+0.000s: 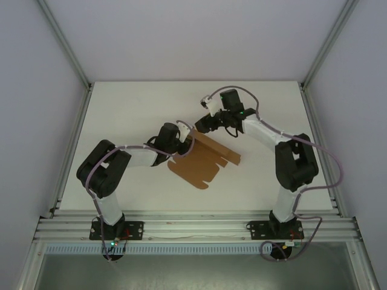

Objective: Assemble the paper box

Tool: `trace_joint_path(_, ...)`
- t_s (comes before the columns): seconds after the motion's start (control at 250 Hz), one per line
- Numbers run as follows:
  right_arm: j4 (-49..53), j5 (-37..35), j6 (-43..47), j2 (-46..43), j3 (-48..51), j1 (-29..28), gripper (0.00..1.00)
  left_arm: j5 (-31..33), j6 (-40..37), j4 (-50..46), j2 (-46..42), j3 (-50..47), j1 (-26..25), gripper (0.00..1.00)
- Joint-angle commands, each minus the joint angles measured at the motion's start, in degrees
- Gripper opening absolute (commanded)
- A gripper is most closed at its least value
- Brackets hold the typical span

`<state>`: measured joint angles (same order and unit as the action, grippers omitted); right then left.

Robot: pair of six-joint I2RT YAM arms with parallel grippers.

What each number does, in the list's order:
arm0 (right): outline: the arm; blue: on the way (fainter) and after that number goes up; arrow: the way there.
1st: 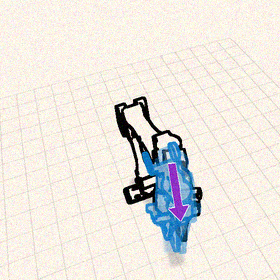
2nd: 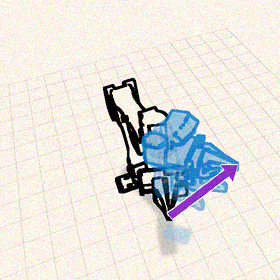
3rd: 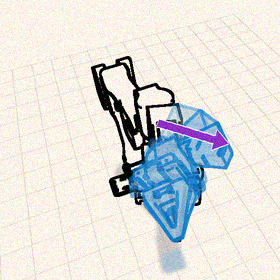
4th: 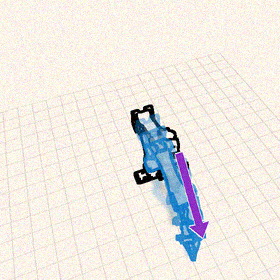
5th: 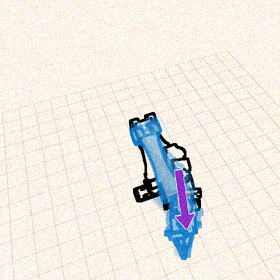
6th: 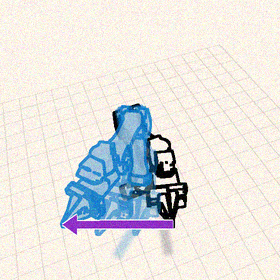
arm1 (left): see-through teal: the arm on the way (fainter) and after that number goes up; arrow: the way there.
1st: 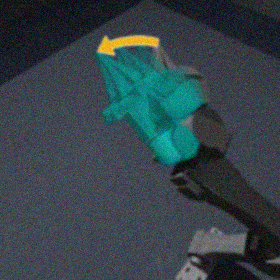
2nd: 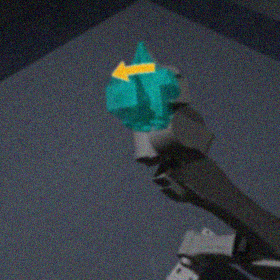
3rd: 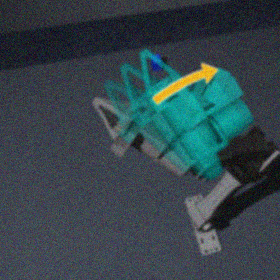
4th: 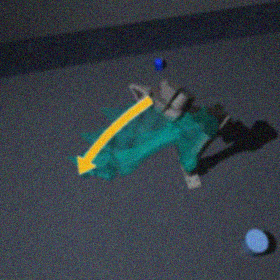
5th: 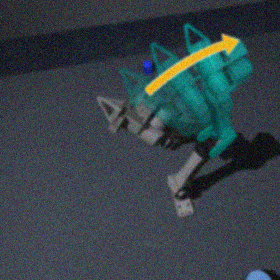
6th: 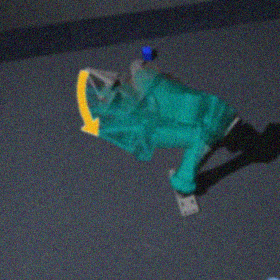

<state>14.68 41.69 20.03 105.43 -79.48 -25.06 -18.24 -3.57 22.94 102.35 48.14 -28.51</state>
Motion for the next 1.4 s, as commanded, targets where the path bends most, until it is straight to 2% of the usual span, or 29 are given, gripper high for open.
trace_joint_path(0.0,10.7,2.2,-0.2,3.0,-4.1,0.1,0.59,-1.6,-1.1,1.1,0.1,-1.5,-0.1,0.0)
trace_joint_path(0.08,14.1,3.8,2.0,4.4,-4.2,0.1,0.56,-1.4,-1.1,1.2,0.6,-1.2,-0.2,0.0)
trace_joint_path(0.268,12.0,4.6,1.3,5.3,-0.5,-0.3,0.54,-0.5,-0.1,2.0,1.9,-0.8,-0.4,0.0)
trace_joint_path(0.336,11.4,4.0,0.3,6.7,-0.2,-0.3,0.49,0.4,0.2,2.9,2.1,-0.8,-0.7,0.02)
trace_joint_path(0.436,14.2,4.7,0.5,9.7,-2.2,-0.3,0.43,-0.4,0.7,6.2,2.6,-1.2,-0.7,0.1)
trace_joint_path(0.564,19.5,4.8,1.6,12.8,-5.8,-0.1,0.39,0.5,0.2,7.7,4.0,0.3,-0.7,0.32)
trace_joint_path(0.667,21.7,5.7,2.2,14.0,-7.1,0.3,0.36,0.2,0.0,8.8,5.1,1.6,-0.7,0.33)
trace_joint_path(0.859,26.3,8.1,4.4,16.0,-9.3,1.0,0.34,0.5,1.3,12.5,7.3,3.3,0.0,0.33)
trace_joint_path(0.927,27.7,8.9,4.9,16.7,-10.3,1.1,0.34,-2.3,3.4,11.5,9.3,5.1,1.0,0.29)
trace_joint_path(0.987,28.8,8.9,4.7,17.5,-11.4,1.3,0.33,-1.4,6.2,12.2,10.2,5.6,1.5,0.19)
trace_joint_path(1.043,30.0,9.7,4.9,18.3,-12.5,1.7,0.33,-1.4,7.5,13.4,10.6,5.6,1.8,0.15)
trace_joint_path(1.063,30.2,9.9,4.4,18.6,-12.8,1.8,0.33,-0.8,7.8,13.0,10.5,5.9,1.8,0.09)
trace_joint_path(1.079,30.3,10.2,4.2,18.8,-13.1,1.8,0.33,-0.3,8.2,12.8,10.4,6.1,1.8,0.0)
trace_joint_path(1.167,29.7,11.7,3.1,19.1,-13.4,2.1,0.33,1.3,10.3,12.8,8.7,6.2,1.6,0.0)
trace_joint_path(1.219,28.6,11.4,1.4,18.9,-13.4,2.1,0.34,4.4,12.7,14.2,7.8,5.5,1.2,0.0)
trace_joint_path(1.395,22.3,9.8,-5.3,13.4,-11.5,2.5,0.46,8.2,15.3,11.7,5.2,4.6,0.9,0.0)
